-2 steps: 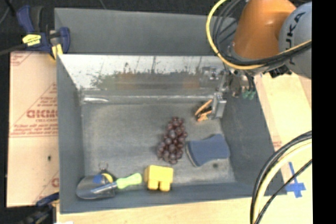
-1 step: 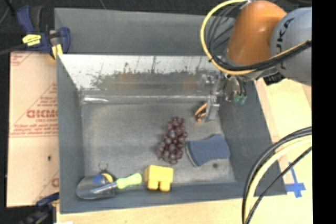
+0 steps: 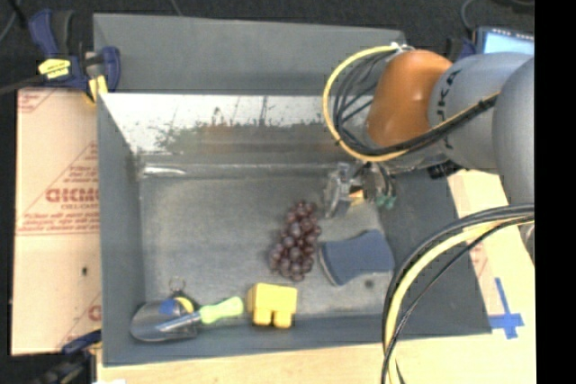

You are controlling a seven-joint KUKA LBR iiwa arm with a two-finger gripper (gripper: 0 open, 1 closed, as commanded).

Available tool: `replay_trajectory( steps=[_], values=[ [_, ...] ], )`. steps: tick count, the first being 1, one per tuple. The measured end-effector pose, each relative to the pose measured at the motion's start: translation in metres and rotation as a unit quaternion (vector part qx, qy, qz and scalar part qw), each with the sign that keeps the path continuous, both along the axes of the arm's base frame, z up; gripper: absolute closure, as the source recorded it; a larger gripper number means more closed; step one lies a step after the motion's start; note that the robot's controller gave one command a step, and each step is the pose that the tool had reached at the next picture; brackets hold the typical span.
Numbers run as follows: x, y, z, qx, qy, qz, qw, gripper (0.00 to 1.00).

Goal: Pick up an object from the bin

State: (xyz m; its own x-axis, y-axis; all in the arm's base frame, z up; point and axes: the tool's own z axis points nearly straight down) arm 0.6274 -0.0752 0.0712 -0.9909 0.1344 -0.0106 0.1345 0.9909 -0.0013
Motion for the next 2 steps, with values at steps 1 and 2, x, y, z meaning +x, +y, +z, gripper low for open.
replay_trajectory(
  steps=[1, 2],
  values=[
    [0.0, 0.0, 0.0, 0.0, -0.0001, 0.0, 1.0, 1.0],
    [-0.003, -0.002, 0.059, 0.0, 0.0021, -0.001, 1.0, 1.0]
  ],
)
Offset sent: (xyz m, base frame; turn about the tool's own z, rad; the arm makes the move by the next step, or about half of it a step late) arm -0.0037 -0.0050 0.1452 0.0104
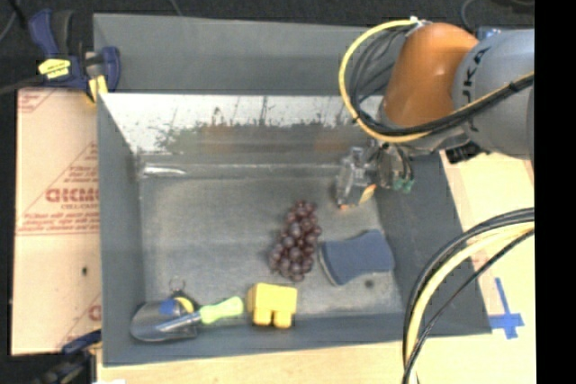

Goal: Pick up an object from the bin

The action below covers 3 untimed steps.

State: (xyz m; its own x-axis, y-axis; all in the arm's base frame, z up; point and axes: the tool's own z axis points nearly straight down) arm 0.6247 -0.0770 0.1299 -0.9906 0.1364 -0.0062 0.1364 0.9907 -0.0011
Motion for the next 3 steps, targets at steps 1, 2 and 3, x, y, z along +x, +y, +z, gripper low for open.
replay_trajectory(
  steps=[1, 2, 3],
  values=[
    [-0.004, 0.111, 0.051, 0.0, -0.0062, 0.101, 0.9949, 0.0],
    [-0.005, 0.107, 0.05, -0.001, -0.0048, 0.098, 0.9952, 0.0],
    [-0.021, 0.099, 0.026, 0.0, -0.0096, 0.061, 0.9981, 0.0]
  ],
)
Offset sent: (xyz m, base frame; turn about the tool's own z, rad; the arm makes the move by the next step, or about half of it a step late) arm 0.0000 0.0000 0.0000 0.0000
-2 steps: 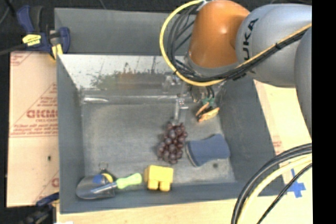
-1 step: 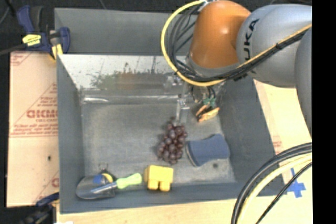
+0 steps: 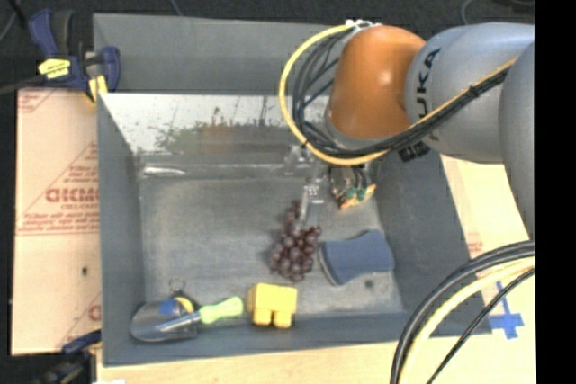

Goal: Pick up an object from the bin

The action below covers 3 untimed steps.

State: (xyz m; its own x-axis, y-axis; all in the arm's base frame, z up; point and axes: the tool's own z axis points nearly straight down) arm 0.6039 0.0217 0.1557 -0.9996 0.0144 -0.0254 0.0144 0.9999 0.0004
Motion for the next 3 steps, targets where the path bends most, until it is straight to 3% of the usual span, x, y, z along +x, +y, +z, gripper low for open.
replay_trajectory(
  steps=[1, 2, 3],
  values=[
    [-0.026, -0.032, -0.039, 0.0, 0.0042, -0.02, 0.9998, 0.0],
    [-0.032, -0.049, -0.079, 0.0, -0.0083, -0.017, 0.9998, 1.0],
    [-0.032, -0.049, -0.079, 0.0, -0.0083, -0.017, 0.9998, 1.0]
  ],
)
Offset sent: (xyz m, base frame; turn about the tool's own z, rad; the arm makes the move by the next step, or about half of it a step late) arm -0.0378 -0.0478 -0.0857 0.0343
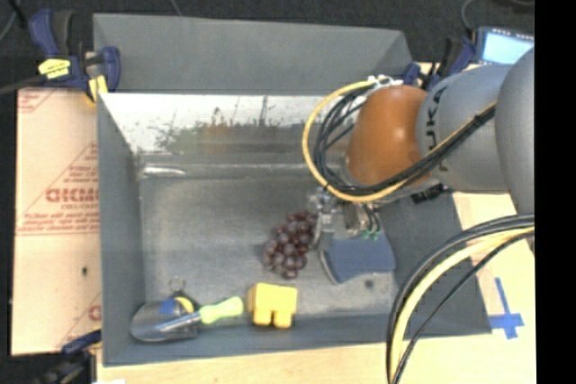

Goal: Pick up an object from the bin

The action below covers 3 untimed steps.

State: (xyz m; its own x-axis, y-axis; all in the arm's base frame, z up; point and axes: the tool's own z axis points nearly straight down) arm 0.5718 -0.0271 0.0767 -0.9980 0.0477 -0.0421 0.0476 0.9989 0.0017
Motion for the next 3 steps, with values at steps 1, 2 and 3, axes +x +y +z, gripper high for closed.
replay_trajectory(
  steps=[1, 2, 3],
  values=[
    [-0.002, 0.0, 0.035, 0.001, 0.0065, -0.015, 0.9999, 1.0],
    [0.013, -0.009, 0.055, 0.001, -0.0031, -0.019, 0.9998, 1.0],
    [0.002, -0.006, 0.079, 0.002, 0.0091, -0.029, 0.9995, 1.0]
  ],
)
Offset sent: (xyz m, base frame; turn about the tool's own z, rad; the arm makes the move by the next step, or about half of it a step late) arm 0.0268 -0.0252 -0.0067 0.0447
